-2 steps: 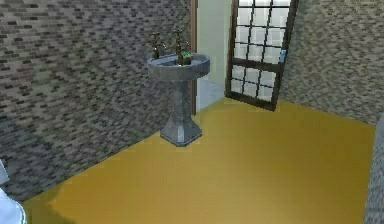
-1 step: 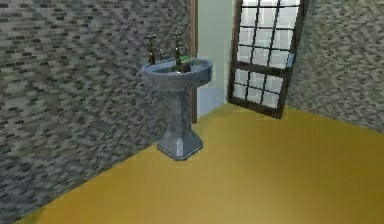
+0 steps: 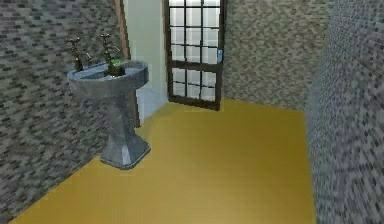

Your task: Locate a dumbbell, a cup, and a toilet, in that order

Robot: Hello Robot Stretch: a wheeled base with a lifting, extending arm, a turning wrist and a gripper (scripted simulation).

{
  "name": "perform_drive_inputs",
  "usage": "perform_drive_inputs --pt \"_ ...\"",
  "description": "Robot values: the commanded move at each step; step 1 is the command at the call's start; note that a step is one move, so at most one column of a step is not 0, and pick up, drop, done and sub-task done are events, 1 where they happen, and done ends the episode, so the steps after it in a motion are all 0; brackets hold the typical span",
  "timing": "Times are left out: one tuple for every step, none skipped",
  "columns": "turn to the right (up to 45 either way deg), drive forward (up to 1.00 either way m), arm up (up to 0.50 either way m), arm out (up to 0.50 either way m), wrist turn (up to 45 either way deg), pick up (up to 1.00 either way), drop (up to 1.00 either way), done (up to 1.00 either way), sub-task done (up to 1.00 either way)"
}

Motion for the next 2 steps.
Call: perform_drive_inputs --pt "0.0 1.00 0.00 0.00 0.0 0.00 0.00 0.00 0.00" --pt "6.0 0.00 0.00 0.00 0.0 0.00 0.00 0.00 0.00"
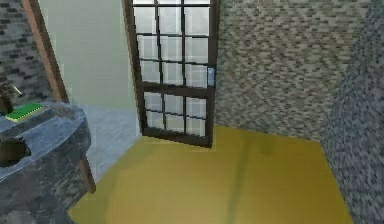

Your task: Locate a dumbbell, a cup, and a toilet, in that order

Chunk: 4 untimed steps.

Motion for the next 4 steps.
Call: perform_drive_inputs --pt "0.0 0.90 0.00 0.00 0.0 0.00 0.00 0.00 0.00" --pt "-30.0 0.00 0.00 0.00 0.0 0.00 0.00 0.00 0.00" --pt "0.0 0.95 0.00 0.00 0.0 0.00 0.00 0.00 0.00" --pt "-45.0 0.00 0.00 0.00 0.0 0.00 0.00 0.00 0.00"
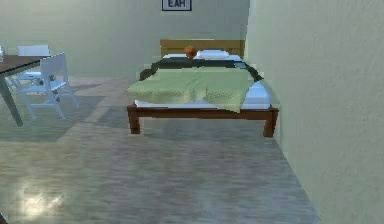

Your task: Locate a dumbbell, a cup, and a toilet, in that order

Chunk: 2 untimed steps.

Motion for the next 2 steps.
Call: perform_drive_inputs --pt "-18.0 0.00 0.00 0.00 0.0 0.00 0.00 0.00 0.00" --pt "0.0 0.75 0.00 0.00 0.0 0.00 0.00 0.00 0.00"
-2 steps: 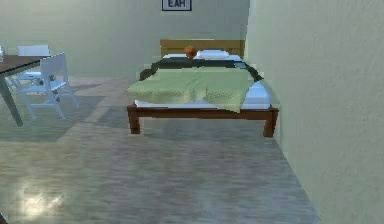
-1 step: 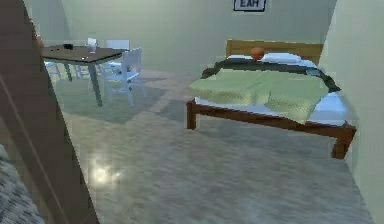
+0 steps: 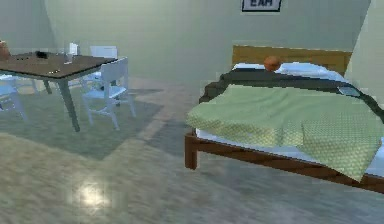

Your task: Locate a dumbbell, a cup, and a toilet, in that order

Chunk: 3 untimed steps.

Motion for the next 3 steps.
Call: perform_drive_inputs --pt "-45.0 0.00 0.00 0.00 0.0 0.00 0.00 0.00 0.00" --pt "-18.0 0.00 0.00 0.00 0.0 0.00 0.00 0.00 0.00" --pt "0.0 0.60 0.00 0.00 0.0 0.00 0.00 0.00 0.00"
